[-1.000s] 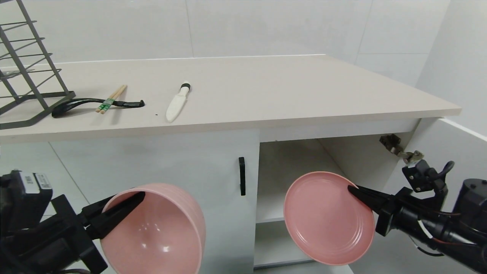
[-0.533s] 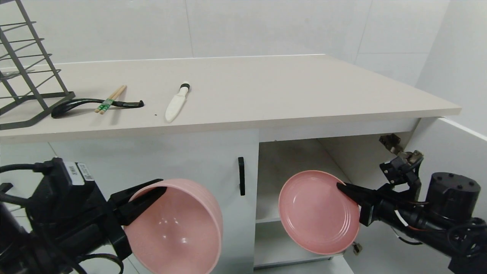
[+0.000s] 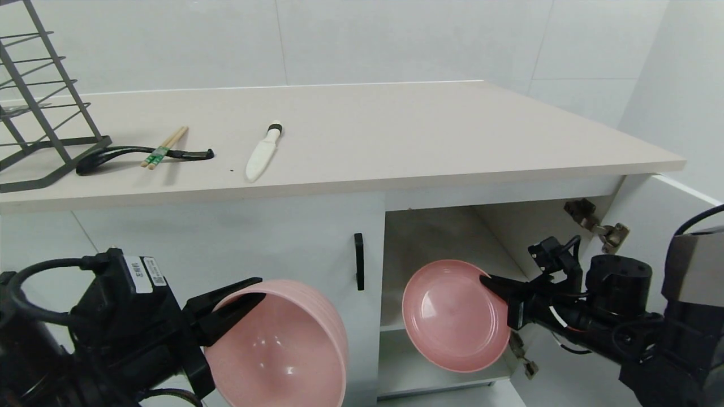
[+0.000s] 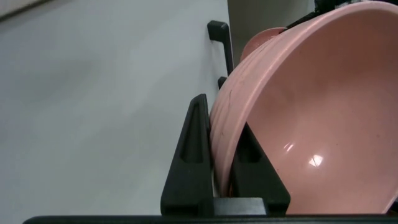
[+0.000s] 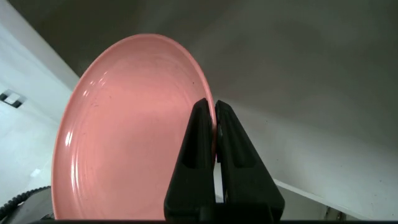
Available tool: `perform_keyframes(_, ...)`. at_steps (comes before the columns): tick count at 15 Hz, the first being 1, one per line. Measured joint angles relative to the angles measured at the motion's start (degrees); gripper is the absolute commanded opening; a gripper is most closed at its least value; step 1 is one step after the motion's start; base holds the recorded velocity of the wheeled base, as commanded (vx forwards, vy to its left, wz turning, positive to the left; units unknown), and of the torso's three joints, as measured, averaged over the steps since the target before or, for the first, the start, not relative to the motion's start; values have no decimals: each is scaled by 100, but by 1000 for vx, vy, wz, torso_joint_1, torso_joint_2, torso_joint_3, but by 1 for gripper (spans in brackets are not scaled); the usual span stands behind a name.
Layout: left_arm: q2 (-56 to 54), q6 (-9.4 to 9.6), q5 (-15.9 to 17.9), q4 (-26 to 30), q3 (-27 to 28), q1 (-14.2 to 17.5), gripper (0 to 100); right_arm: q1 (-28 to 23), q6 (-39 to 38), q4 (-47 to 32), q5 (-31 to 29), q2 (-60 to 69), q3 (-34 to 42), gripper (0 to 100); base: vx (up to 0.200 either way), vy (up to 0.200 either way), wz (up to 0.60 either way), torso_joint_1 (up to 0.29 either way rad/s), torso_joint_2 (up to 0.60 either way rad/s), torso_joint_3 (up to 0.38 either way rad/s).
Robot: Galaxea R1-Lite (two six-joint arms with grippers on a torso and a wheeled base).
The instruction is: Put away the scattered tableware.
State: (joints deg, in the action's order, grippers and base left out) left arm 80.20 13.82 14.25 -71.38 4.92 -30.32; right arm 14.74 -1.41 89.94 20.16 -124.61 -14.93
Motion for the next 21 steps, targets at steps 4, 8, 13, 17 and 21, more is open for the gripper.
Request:
perform_keyframes(4, 59, -20, -2, -1, -18, 24, 0, -27, -4, 0, -5, -588, -512, 0, 0, 0, 0, 0, 0, 0)
perform_keyframes(8, 85, -20, -2, 0, -20, 98, 0, -39, -22, -2, -13, -1145, -1028, 0, 0, 0, 0, 0, 0, 0)
perform_keyframes(13, 89, -20, -2, 2, -20, 113, 0, -171, -107, 2, -16, -1609, -1565, 0, 0, 0, 0, 0, 0, 0)
perform_keyframes(17, 91, -22, -2, 2, -9, 119, 0, -206, -578, -2, -29, -1872, -1943, 0, 0, 0, 0, 0, 0, 0)
perform_keyframes(21, 94, -28, -2, -4, 2, 124, 0, -190, -1035, 0, -389, -2126, -2481, 0, 0, 0, 0, 0, 0, 0)
